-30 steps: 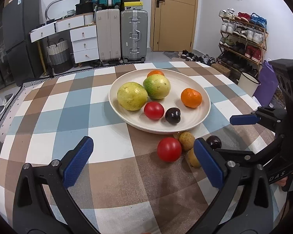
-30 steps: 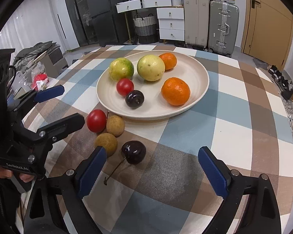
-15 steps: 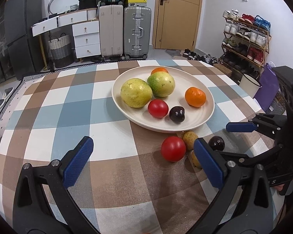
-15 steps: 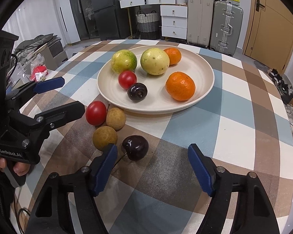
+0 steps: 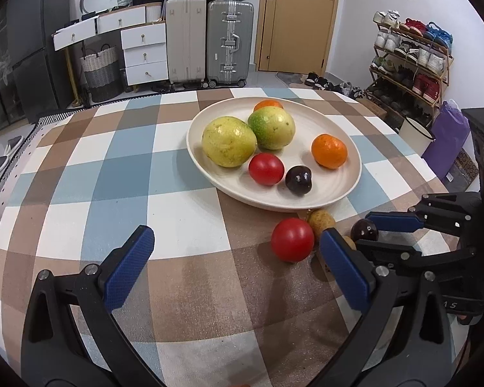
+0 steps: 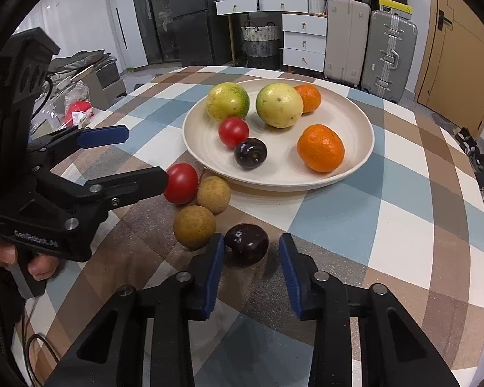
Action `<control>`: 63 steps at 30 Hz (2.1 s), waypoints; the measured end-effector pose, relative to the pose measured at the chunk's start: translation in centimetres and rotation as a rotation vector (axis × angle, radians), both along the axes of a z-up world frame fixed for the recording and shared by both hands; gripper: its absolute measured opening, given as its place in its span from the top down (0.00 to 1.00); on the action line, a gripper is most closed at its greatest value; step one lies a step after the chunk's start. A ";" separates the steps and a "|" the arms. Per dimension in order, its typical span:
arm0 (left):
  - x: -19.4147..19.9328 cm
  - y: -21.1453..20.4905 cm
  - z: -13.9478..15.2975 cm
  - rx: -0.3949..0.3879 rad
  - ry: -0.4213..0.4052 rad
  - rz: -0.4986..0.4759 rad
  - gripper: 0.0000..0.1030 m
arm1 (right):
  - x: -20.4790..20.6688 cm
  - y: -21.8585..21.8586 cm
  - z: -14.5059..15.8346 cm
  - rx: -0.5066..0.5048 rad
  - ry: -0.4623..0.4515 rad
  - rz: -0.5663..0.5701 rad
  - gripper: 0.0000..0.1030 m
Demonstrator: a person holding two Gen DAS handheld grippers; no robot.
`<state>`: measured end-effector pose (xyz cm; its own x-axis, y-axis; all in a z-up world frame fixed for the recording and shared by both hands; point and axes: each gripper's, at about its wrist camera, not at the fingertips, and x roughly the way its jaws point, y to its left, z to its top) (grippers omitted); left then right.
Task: Organize fruits
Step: 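Grasp the second red tomato with the left tool while the right tool grasps a dark plum, then carry the tomato and plum onto the plate and open both tools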
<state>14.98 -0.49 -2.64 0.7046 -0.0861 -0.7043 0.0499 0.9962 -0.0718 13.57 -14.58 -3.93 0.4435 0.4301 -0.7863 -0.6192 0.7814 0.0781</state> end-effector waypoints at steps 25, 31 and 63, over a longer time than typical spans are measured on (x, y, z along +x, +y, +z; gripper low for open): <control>1.3 -0.6 -1.7 -0.142 0.093 -0.112 0.50 | 0.6 -1.3 0.6 0.048 -0.009 -0.059 0.73; 1.0 -1.3 -1.7 -0.159 0.102 -0.153 0.73 | 0.5 -1.3 0.6 0.052 -0.012 -0.057 0.73; -0.5 1.2 3.9 -0.109 -0.094 -0.030 0.73 | 1.5 -2.9 5.3 0.229 -0.085 -0.103 0.73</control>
